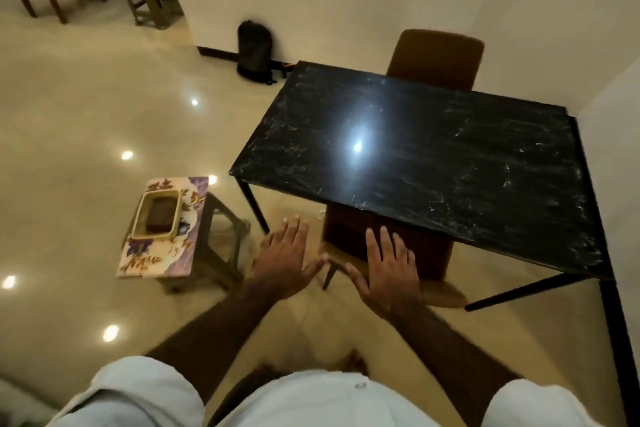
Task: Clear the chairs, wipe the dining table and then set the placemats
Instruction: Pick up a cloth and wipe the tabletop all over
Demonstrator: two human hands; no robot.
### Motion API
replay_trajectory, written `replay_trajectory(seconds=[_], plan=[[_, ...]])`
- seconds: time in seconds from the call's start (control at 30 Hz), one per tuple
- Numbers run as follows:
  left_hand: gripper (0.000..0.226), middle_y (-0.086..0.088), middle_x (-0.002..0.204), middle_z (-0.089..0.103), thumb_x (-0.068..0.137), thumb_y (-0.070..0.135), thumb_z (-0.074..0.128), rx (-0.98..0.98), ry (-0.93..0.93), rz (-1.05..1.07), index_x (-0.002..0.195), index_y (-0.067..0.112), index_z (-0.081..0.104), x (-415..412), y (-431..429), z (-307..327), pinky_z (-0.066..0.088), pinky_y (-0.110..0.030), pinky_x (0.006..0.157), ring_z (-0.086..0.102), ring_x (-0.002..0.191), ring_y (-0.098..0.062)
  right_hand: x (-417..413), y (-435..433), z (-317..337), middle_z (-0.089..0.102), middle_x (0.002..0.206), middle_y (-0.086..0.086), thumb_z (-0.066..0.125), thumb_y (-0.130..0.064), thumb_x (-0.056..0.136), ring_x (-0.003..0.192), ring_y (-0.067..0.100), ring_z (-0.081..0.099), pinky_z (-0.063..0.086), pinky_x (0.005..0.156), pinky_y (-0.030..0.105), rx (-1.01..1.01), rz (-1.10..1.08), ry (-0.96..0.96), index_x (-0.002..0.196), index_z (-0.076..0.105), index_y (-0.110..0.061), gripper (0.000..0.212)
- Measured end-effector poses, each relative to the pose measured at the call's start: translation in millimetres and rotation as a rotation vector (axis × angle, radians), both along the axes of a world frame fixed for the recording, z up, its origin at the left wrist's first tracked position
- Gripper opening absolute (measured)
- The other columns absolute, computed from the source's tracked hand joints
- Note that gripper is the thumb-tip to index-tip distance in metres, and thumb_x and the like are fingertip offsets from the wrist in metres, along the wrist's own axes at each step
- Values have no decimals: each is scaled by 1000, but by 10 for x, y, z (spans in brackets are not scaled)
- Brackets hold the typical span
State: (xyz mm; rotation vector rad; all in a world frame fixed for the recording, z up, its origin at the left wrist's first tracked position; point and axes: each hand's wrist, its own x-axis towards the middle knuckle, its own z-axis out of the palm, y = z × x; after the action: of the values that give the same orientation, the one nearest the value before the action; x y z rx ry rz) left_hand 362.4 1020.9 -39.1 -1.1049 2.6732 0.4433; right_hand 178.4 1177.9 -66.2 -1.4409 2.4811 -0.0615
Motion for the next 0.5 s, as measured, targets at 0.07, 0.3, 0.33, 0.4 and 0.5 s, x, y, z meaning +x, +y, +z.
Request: replay_trajectory(seconds=[0.07, 0.3, 0.33, 0.4, 0.5], plan=[[102, -7, 185, -7, 103, 85, 22, -46, 25, 73, 177, 19, -2, 304, -103, 41, 7, -55, 137, -5, 172, -30, 214, -233, 81, 21, 180, 16, 22, -85, 102, 164, 43, 24, 33, 124, 64, -60, 76, 28, 175, 18, -23, 96], [109, -7, 186, -2, 97, 93, 16, -193, 89, 361, 177, 20, 2, 1758, -403, 107, 13, -59, 137, -2, 172, -31, 1266, -1082, 327, 20, 180, 18, 35, -83, 99, 164, 44, 22, 33, 124, 65, -144, 349, 73, 174, 19, -19, 100], [110, -7, 186, -1, 97, 93, 18, -205, 93, 403, 177, 20, 2, 1999, -425, 135, 14, -59, 137, -2, 172, -31, 1455, -1188, 343, 18, 180, 18, 35, -83, 99, 164, 44, 21, 33, 125, 66, -150, 381, 73, 175, 17, -19, 101], [112, -7, 186, 0, 96, 93, 18, -233, 93, 458, 178, 18, 4, 2448, -462, 183, 15, -59, 137, 1, 172, -32, 1800, -1371, 379, 11, 182, 16, 37, -84, 97, 166, 44, 16, 31, 126, 68, -162, 432, 55, 175, 12, -22, 103], [113, -10, 186, 5, 97, 94, 18, -288, 101, 518, 177, 15, 10, 3149, -494, 227, 21, -62, 135, 7, 171, -35, 2363, -1609, 399, 3, 183, 14, 37, -88, 95, 168, 44, 8, 28, 127, 68, -197, 487, 55, 176, 5, -25, 107]])
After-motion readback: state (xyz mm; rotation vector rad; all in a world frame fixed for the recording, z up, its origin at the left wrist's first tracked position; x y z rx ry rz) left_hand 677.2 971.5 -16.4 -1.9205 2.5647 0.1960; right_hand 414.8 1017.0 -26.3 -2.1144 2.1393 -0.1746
